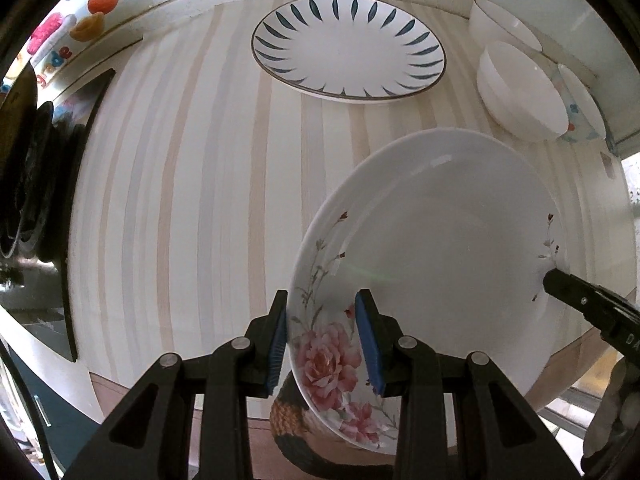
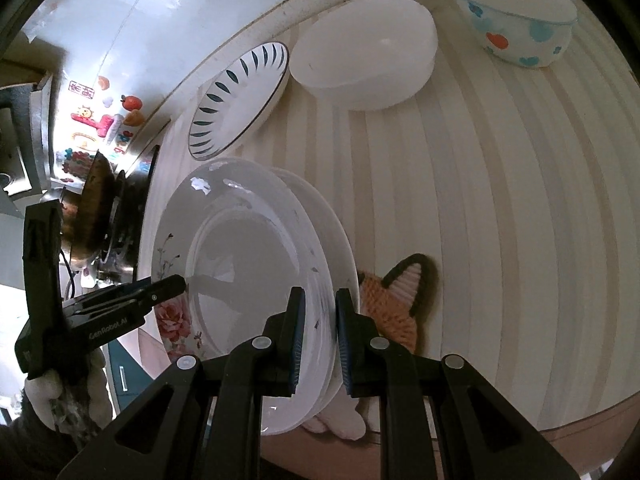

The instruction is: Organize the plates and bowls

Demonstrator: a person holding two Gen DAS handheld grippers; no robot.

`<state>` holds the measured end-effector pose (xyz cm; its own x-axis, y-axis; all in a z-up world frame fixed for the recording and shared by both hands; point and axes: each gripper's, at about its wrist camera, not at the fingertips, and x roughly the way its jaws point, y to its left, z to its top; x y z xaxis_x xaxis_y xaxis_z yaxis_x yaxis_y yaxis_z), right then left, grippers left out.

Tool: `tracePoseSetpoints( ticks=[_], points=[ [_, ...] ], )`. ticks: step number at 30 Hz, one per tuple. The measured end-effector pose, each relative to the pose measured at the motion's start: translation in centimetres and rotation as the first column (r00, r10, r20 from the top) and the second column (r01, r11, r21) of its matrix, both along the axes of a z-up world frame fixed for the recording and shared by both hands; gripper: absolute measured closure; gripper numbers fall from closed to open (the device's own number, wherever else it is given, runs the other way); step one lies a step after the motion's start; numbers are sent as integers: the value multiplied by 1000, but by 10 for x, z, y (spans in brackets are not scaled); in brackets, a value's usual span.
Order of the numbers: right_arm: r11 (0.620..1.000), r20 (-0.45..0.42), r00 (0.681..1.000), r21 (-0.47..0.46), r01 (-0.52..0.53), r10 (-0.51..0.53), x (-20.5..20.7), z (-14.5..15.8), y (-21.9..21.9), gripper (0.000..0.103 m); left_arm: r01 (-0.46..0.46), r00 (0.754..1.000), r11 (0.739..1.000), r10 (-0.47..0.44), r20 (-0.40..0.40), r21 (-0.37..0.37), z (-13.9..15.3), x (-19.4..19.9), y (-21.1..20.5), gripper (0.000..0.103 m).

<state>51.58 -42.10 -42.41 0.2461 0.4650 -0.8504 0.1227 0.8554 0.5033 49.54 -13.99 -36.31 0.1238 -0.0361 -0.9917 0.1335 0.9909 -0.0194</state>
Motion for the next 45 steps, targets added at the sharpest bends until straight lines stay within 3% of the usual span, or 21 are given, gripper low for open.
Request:
tracePoseSetpoints(
  ticks=[13,21,24,30,32,33,34,36,40,45],
  points=[
    [1000,-35,999,-14,-13,13,5,-5,9,86,1,1000,1000,-1,-24,24,-13,-4,-16,73],
    [1000,-100,995,-22,-22,19,10,0,8,86,-13,998,999,11,-69,-32,-9,-9,-5,73],
    [998,-120,993,-51,-22,16,10,7,2,85,-50,997,996,44,-70,-78,12,-13,3,73],
    [997,-70,995,13,70,-69,17,47,-18,85,-120,993,979,116,-33,-168,62,15,26,72],
    [996,-39,996,42,78,-76,37,63,-16,78,-133,991,975,133,-13,-176,70,40,34,72],
    [996,-30,997,55,75,-73,50,68,-13,67,-139,990,975,139,-10,-175,71,56,36,72],
    [995,-23,997,68,69,-68,65,72,-9,64,-146,989,975,147,-9,-169,70,76,39,72],
    [996,-6,998,75,58,-57,99,78,0,64,-157,988,975,157,-10,-155,60,102,44,72],
    [1000,9,1000,-1,9,-9,177,71,25,64,-174,984,973,168,-53,-151,27,152,53,72],
    [992,-34,998,-113,-55,52,253,45,50,64,-194,978,968,178,-109,-160,-7,179,60,72]
  ],
)
